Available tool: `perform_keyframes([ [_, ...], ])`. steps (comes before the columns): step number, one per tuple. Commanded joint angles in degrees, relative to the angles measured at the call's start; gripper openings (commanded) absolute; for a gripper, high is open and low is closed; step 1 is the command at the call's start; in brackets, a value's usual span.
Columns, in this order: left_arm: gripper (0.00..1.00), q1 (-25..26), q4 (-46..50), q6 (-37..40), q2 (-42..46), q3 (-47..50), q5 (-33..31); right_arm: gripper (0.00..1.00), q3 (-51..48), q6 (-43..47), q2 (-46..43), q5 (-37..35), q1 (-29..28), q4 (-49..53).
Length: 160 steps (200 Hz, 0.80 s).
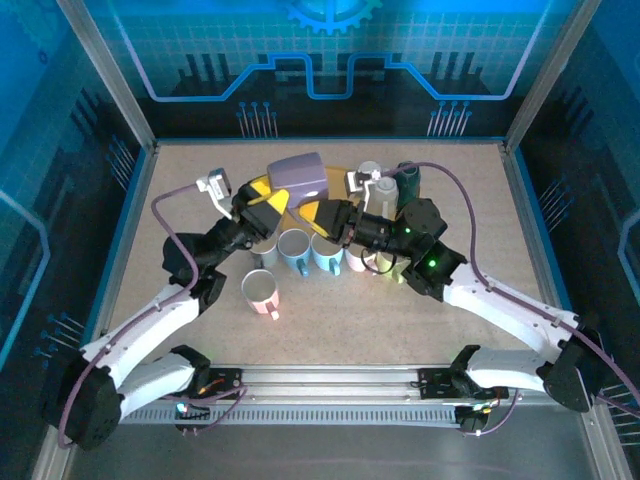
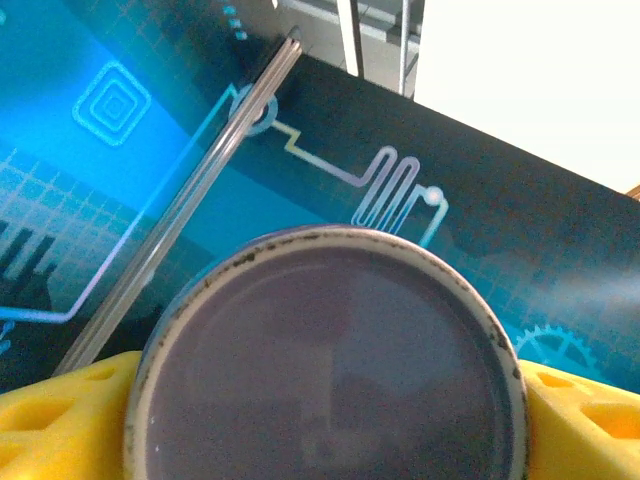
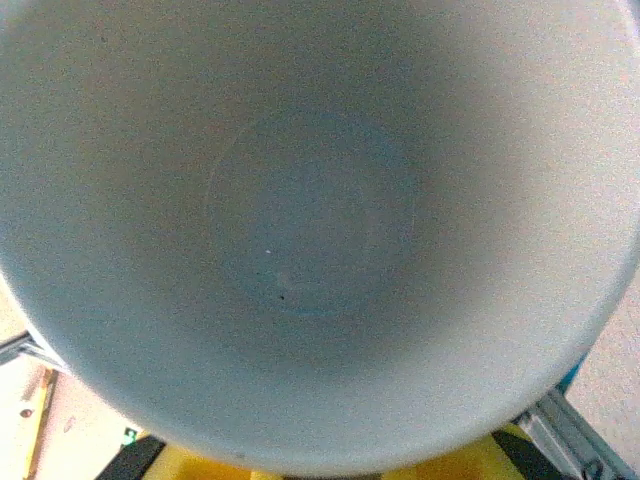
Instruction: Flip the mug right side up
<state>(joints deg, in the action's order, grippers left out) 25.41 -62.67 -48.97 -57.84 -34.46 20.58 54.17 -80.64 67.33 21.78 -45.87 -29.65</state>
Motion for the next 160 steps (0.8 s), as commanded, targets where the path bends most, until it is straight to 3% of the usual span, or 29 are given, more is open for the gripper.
perform_keyframes([
  [1,0.92,0.43,5.14,-0.74,6.43,4.49,0.20,0.00,-1.86,7.22,-4.93,-5.67,0.96,0.86],
  [30,0.99,0.34,28.10,5.53,19.25,4.83,-4.16,0.00,-3.46,13.33,-10.20,-6.50,1.30,11.15],
  [72,0.99,0.42,64.83,19.17,30.26,-6.25,-11.24,0.00,-0.16,31.20,-14.33,-8.85,-0.49,39.40],
  [95,0.99,1.15,81.53,26.43,30.33,-12.91,-18.62,0.00,4.78,45.73,-12.32,-20.13,-7.32,57.42],
  [130,0.99,2.44,91.29,34.18,30.23,-16.09,-28.70,0.00,9.23,55.65,-4.12,-41.32,-20.66,71.60],
  [160,0.99,2.71,94.49,37.13,30.18,-17.25,-33.85,0.00,7.11,56.69,-0.23,-49.84,-26.33,72.15],
])
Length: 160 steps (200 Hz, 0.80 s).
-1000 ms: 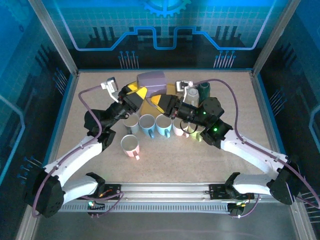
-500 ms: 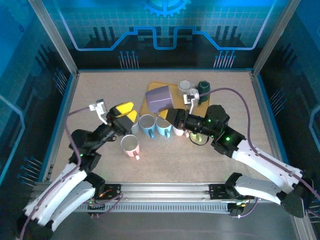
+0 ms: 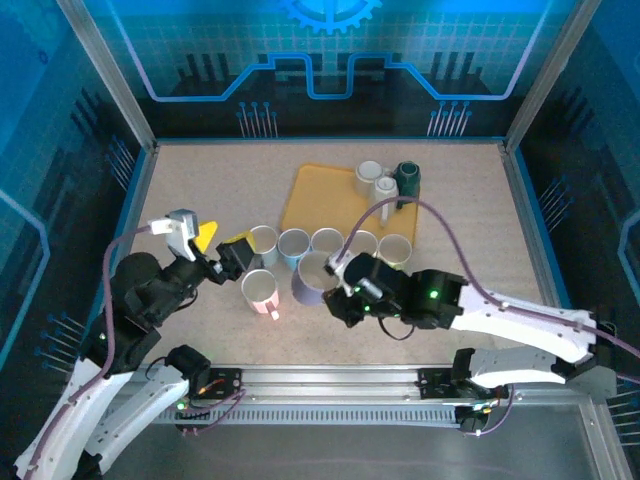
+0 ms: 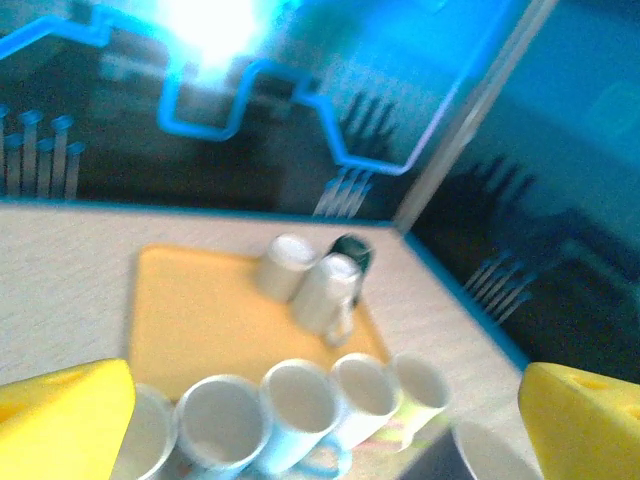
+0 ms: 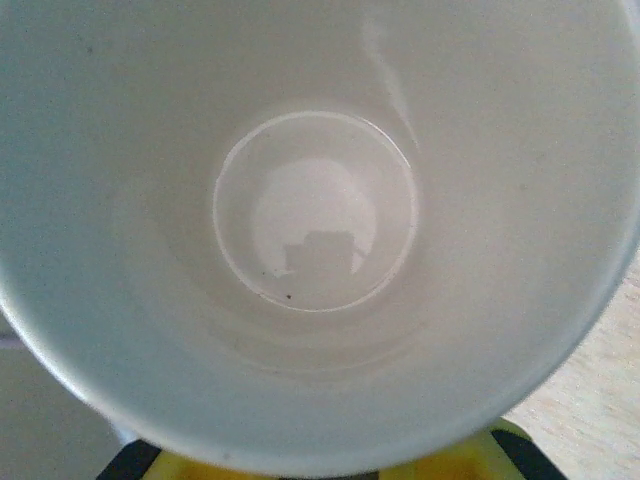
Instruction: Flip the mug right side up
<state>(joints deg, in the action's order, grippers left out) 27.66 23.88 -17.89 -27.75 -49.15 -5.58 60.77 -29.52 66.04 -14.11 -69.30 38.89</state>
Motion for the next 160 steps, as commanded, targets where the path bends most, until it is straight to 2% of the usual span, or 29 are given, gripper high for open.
perform_keyframes([
  [1,0.99,0.46,8.03,6.04,0.07,-2.59,-7.82,0.00,0.41,5.59,1.17,-14.11,-2.97,3.58],
  [21,0.99,0.76,10.14,6.59,-0.11,-2.57,-8.81,0.00,-1.75,4.96,3.26,-18.05,-5.32,2.91],
  [49,0.99,1.07,11.89,6.48,0.59,-0.28,-8.99,0.00,-4.72,4.12,6.39,-19.75,-7.18,0.11],
  [95,0.99,1.14,10.12,5.60,2.69,3.40,-8.22,0.00,-8.08,3.45,11.05,-19.64,-7.45,-6.36],
  [160,0.99,1.15,8.42,5.17,2.70,4.44,-7.52,0.00,-6.08,2.71,19.97,-20.88,-6.93,-10.99],
])
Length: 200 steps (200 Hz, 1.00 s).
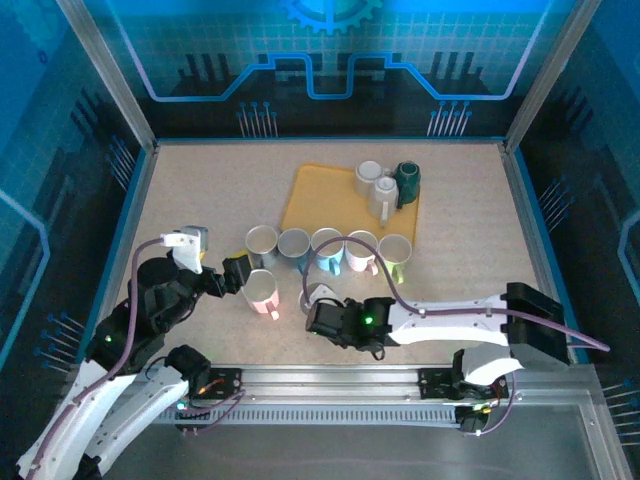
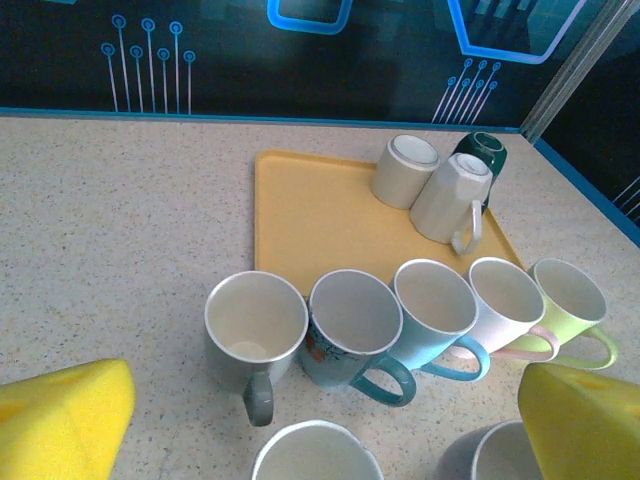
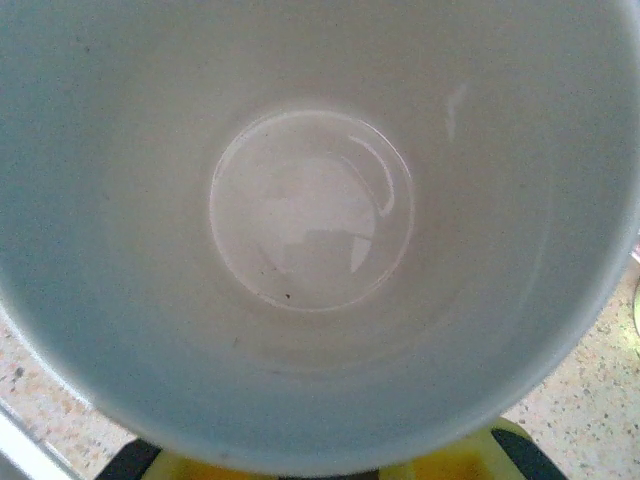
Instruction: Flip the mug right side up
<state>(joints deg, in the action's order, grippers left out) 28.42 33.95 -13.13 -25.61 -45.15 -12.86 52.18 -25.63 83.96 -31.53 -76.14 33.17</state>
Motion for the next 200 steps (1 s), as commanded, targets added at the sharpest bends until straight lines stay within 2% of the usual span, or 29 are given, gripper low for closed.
perform_keyframes([
  [1,0.99,0.39,-1.63,0.44,0.60,0.42,-0.24,0.00,2.50,-1.22,2.20,-3.46,-0.03,-5.33],
  [94,0.99,0.33,-1.87,0.38,1.17,1.06,0.54,0.00,2.23,-7.26,7.10,2.32,2.18,-13.94],
  [136,0.99,0.34,-1.89,0.37,1.17,1.20,0.65,0.03,2.24,-7.34,8.84,3.24,2.40,-16.27],
  [200,0.99,0.33,-2.31,0.38,1.10,1.55,1.09,0.13,3.34,-7.34,11.27,4.25,2.82,-17.82],
])
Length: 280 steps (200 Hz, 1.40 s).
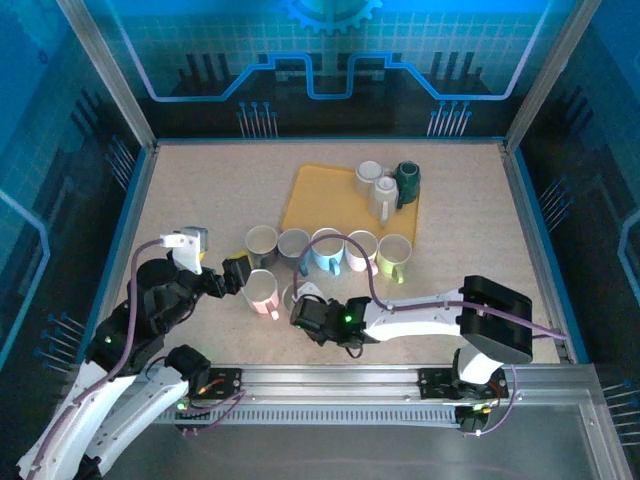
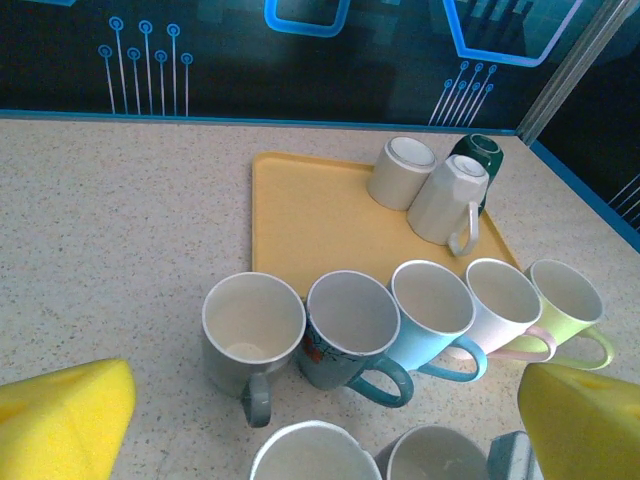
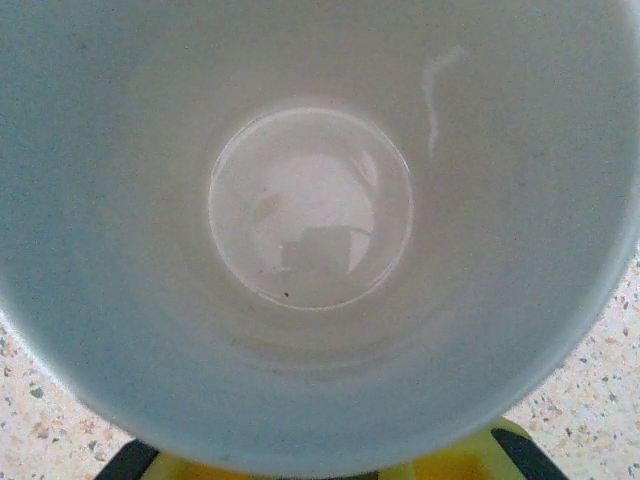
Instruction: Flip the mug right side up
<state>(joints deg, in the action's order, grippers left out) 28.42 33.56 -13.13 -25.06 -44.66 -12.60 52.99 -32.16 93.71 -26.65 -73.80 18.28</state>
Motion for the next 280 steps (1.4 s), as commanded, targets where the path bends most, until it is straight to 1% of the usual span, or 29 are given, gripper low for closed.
perform_keyframes([
  [1,0.99,0.37,-1.92,0.38,0.50,1.07,0.87,0.13,2.58,-0.80,1.59,-0.70,0.45,-2.92],
  [92,0.99,0.38,-2.10,0.12,0.03,1.17,1.24,0.22,5.11,-2.09,4.58,-2.63,1.81,-0.79],
  [145,0.99,0.40,-2.36,0.19,-0.60,1.24,1.68,0.34,5.41,-2.03,5.42,-0.99,2.34,-1.43],
  [172,0.99,0.37,-2.36,0.29,-0.55,1.28,1.54,0.41,4.83,-1.22,4.26,-0.20,2.03,-1.92],
  [195,0.99,0.36,-2.31,0.29,-0.53,1.25,1.61,0.45,3.73,-1.06,3.00,-0.10,1.68,-2.46],
  [239,0.99,0.36,-2.28,0.38,-0.52,1.28,1.80,0.49,1.89,-0.71,0.36,-0.32,0.57,-2.83],
  [280,0.99,0.33,-2.26,0.38,-0.52,1.33,2.00,0.49,0.01,-0.62,-1.14,1.00,0.25,-5.01],
])
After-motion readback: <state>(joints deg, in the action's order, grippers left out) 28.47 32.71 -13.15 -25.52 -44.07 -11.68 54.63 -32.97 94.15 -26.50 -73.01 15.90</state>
